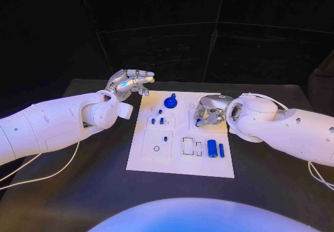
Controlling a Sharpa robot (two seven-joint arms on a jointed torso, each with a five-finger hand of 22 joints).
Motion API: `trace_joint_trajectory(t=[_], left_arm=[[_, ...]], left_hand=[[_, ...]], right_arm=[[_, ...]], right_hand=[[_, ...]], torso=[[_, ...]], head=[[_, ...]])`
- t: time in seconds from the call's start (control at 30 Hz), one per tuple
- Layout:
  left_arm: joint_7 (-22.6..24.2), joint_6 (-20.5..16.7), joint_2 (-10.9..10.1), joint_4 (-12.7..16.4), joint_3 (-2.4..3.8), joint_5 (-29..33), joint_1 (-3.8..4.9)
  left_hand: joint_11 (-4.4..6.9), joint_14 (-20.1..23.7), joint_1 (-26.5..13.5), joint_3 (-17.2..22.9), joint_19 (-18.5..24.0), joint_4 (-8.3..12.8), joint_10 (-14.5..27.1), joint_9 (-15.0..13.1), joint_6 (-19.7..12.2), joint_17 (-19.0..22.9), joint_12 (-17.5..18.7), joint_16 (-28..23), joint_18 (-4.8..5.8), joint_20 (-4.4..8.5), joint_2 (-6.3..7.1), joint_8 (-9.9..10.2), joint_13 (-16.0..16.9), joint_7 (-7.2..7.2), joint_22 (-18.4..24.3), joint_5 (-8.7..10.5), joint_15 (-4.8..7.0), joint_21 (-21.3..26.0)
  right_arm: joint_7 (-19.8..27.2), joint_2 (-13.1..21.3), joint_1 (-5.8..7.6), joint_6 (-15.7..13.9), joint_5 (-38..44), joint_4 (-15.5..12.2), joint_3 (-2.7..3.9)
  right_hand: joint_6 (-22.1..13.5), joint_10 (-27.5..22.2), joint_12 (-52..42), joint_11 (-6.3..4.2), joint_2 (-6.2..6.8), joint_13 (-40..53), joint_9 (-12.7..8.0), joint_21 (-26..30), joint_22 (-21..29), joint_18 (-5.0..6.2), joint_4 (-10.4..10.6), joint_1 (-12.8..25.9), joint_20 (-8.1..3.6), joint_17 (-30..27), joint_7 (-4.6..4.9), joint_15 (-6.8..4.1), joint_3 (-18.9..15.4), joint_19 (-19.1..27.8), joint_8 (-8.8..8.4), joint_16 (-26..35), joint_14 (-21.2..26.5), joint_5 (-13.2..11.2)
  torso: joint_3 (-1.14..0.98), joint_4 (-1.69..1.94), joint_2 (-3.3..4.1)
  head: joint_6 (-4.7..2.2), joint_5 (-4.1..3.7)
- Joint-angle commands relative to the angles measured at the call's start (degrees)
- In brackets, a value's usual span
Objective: Assemble the parts on the task board
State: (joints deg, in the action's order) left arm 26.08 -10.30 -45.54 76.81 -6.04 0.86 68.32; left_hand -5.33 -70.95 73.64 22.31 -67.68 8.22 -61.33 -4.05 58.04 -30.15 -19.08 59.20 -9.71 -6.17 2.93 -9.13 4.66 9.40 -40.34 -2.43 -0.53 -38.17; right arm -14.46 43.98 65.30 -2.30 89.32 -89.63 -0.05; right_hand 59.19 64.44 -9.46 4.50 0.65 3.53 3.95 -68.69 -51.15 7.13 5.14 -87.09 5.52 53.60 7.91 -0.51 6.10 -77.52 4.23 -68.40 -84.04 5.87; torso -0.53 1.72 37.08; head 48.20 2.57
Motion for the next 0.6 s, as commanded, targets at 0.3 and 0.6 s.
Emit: trace_joint_trajectory(t=[0.3, 0.6], left_arm=[[0.21, 0.76, 0.11, -0.02, 0.05, 0.18, 0.02], [0.10, 0.79, -0.01, 0.00, 0.05, 0.18, 0.01]], left_hand=[[0.08, 0.48, 0.22, -0.31, 0.35, 0.02, -0.10, 0.09, 0.37, 0.05, -0.30, -0.22, -0.76, -0.07, -0.35, -0.30, 0.02, -0.05, 0.05, -0.33, 0.05, 0.37], [0.08, 0.48, 0.22, -0.31, 0.35, 0.02, -0.10, 0.09, 0.37, 0.05, -0.30, -0.22, -0.76, -0.07, -0.35, -0.30, 0.02, -0.05, 0.05, -0.33, 0.05, 0.37]], right_arm=[[0.29, -0.77, 0.04, -0.42, 2.35, 0.76, 0.01], [-0.86, -1.21, -0.22, 1.01, 4.71, 0.57, -0.04]], right_hand=[[2.65, 3.08, 1.78, -0.38, 0.11, -0.02, -0.02, -1.09, -1.46, -0.49, -0.25, -0.48, -0.19, 0.73, 0.03, -0.23, 5.50, -0.76, 0.14, -1.16, -0.86, -2.08], [3.24, 4.18, 3.26, -0.40, 2.32, 0.01, -0.11, -1.43, -1.86, -0.54, -0.87, 0.63, -0.21, 0.74, 0.06, -0.18, 9.40, -0.76, -0.33, -1.56, -0.76, -2.17]], torso=[[0.03, -0.03, -0.05], [0.06, -0.05, -0.06]], head=[[0.07, -0.04], [0.25, 0.04]])
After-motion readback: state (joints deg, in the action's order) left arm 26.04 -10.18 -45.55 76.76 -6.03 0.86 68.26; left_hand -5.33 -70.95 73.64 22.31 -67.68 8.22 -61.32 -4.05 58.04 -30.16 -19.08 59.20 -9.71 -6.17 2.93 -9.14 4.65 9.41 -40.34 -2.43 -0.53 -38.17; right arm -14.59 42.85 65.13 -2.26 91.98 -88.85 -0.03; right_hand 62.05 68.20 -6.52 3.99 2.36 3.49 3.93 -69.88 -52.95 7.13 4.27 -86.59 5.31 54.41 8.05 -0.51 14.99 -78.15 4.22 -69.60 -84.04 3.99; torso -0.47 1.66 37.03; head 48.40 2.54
